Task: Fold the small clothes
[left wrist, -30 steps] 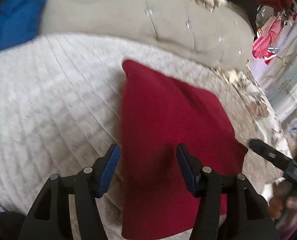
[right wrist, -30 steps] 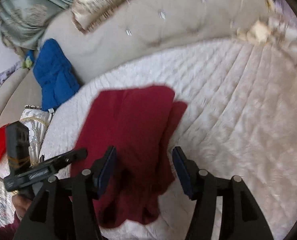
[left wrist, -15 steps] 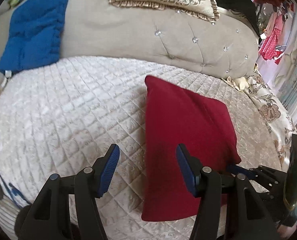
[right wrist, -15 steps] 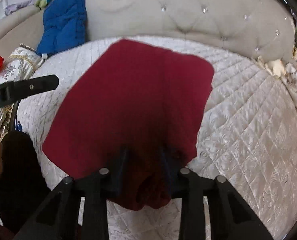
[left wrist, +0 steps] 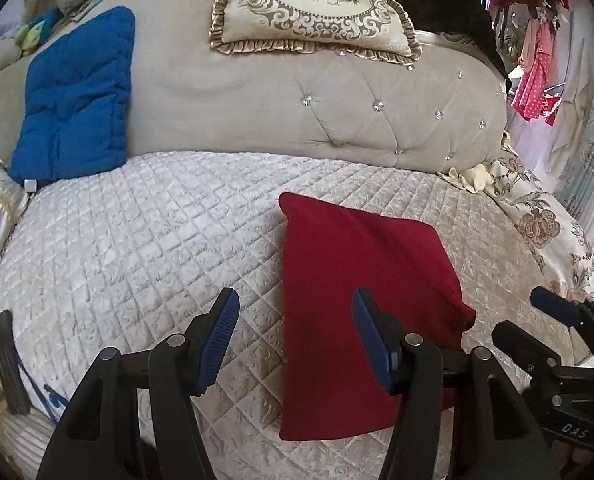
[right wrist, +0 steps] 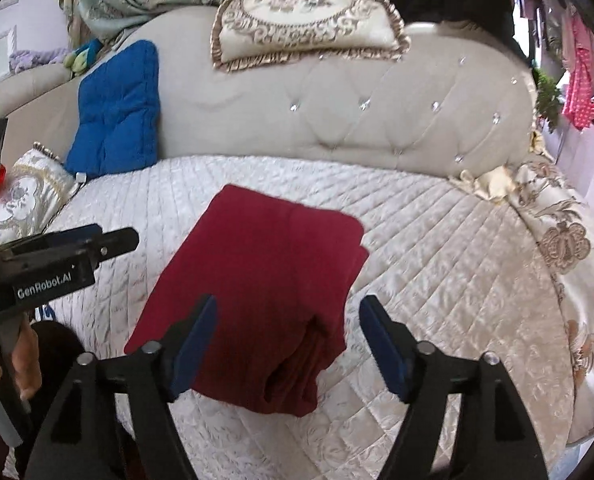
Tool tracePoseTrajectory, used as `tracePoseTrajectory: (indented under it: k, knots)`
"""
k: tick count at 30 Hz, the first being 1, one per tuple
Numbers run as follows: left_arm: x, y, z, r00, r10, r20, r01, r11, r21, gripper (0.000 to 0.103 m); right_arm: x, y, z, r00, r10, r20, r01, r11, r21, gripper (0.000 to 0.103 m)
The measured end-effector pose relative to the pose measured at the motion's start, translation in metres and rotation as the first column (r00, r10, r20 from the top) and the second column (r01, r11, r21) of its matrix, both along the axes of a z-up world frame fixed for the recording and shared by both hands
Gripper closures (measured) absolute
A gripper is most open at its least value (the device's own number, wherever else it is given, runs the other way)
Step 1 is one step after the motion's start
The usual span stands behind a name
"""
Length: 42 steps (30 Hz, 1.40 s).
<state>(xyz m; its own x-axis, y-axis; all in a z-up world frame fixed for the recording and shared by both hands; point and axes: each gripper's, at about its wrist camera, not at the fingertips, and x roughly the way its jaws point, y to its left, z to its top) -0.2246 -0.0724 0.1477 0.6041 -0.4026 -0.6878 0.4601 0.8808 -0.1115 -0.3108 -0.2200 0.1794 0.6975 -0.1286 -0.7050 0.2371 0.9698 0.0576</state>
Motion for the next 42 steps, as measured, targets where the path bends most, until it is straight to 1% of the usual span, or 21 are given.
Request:
tracePoseTrajectory:
  k: [2, 8, 16, 21, 24, 34, 42]
  knots:
    - [-0.003, -0.001, 0.002, 1.000, 0.006, 0.010, -0.006, 1.000, 0.005, 0.066, -0.001, 0.001, 0.002, 1.000, -0.012, 0.013, 0.012, 1.000, 0.000, 0.018]
    - [-0.003, -0.001, 0.005, 0.999, 0.024, 0.027, -0.025, 0.999, 0.023, 0.066, 0.000, -0.002, 0.002, 0.999, -0.044, 0.029, 0.043, 0.998, 0.037, 0.014]
    - [-0.002, -0.003, 0.003, 0.999, 0.032, 0.031, -0.033, 0.999, 0.037, 0.066, 0.001, -0.005, -0.002, 0.998, -0.053, 0.020, 0.052, 0.998, 0.041, 0.013]
    - [-0.002, -0.004, 0.001, 0.999, 0.029, 0.024, -0.030, 0.999, 0.044, 0.066, 0.003, -0.005, -0.005, 0.999, -0.052, 0.008, 0.051, 0.997, 0.064, 0.013]
    - [-0.002, -0.004, -0.001, 0.999, 0.027, 0.023, -0.028, 0.999, 0.046, 0.066, 0.003, -0.003, -0.004, 0.998, -0.053, 0.017, 0.052, 0.997, 0.059, 0.013]
    - [0.001, -0.006, -0.010, 0.999, 0.027, 0.022, -0.028, 0.997, 0.070, 0.066, 0.017, -0.003, -0.010, 0.999, -0.051, -0.008, 0.052, 0.998, 0.041, 0.013]
    - [0.007, -0.001, -0.015, 0.999, 0.037, 0.008, -0.038, 0.997, 0.063, 0.066, 0.021, -0.004, -0.018, 0.998, -0.056, -0.035, 0.058, 0.997, 0.051, 0.013]
